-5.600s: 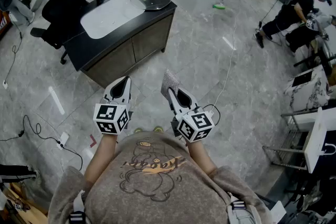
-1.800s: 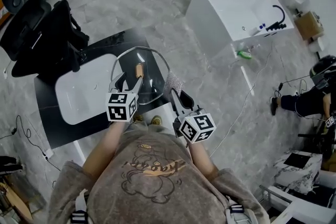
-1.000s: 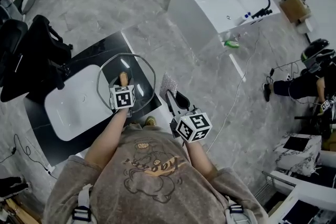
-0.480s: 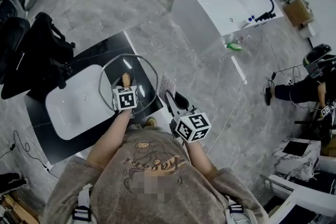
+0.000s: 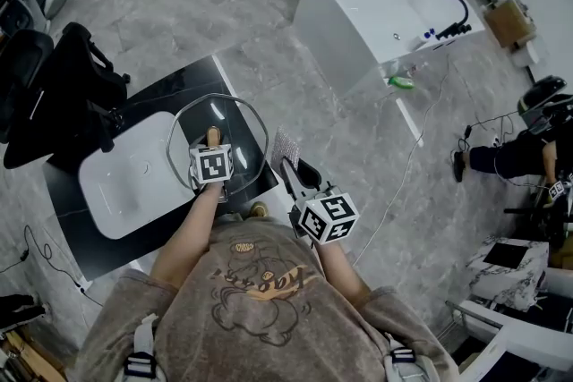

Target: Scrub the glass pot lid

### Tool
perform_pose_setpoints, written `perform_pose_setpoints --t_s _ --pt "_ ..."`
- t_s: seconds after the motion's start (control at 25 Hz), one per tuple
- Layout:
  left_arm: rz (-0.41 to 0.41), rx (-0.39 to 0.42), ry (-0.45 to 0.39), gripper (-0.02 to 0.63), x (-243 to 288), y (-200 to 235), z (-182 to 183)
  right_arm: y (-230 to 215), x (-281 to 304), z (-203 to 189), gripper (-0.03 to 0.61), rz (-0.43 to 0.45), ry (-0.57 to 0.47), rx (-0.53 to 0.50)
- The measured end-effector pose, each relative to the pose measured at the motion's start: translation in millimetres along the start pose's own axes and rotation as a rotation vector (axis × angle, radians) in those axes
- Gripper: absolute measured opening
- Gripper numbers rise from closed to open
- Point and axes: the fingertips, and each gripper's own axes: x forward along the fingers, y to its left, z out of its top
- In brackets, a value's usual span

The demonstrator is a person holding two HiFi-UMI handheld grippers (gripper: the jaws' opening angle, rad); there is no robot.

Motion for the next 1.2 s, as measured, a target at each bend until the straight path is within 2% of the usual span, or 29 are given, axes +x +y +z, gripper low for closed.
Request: perform_pose_setpoints --t_s 0.28,0.48,0.56,0.64,0.8,0.92,1.04,1.08,1.12,1.2 --pt "-0.076 0.074 -0.008 0.181 -29.0 1.3 9.2 -4.7 7.8 1.2 0.083 0.014 0.007 -0.004" --pt "-0.151 0.07 -0.032 0.181 -42.3 -3.9 16.4 -3.0 15.2 7.5 0.083 0.033 -0.003 -0.018" --pt "-0.198 0.031 -0.05 0.18 -53.3 -3.9 22.6 -7.5 14.1 16.4 0.083 0.022 -0.021 -0.024" --pt "-0.257 -0.054 -0.071 0.179 -66.5 -1.0 30.1 -15.6 9.4 30.2 0.083 -0.002 -0.053 -0.026" --pt "-0.431 -0.303 -0.153 0.179 -94.8 10.2 50.8 -31.0 -1.5 57.8 0.083 -0.045 -0.121 -0.027" --pt "-0.646 -0.497 -0.234 0.179 -121.0 8.2 72.2 -33.7 -2.8 67.2 0.083 -0.047 -0.139 -0.027" --pt "-0.937 -0.745 -0.291 0.179 -149.7 -6.1 90.1 -23.9 2.4 67.1 0.083 -0.006 -0.135 -0.024" --pt "-1.012 -0.816 -0.306 0.179 -157.1 -10.1 94.4 -17.6 5.0 66.8 0.083 0.016 -0.133 -0.024" --pt "-1.062 -0.86 -0.323 0.179 -162.9 -12.5 97.9 -10.2 7.8 66.9 0.083 0.04 -0.132 -0.024" --pt "-1.118 -0.894 -0.352 0.179 -171.2 -15.5 103.0 6.5 13.3 68.5 0.083 0.09 -0.132 -0.026"
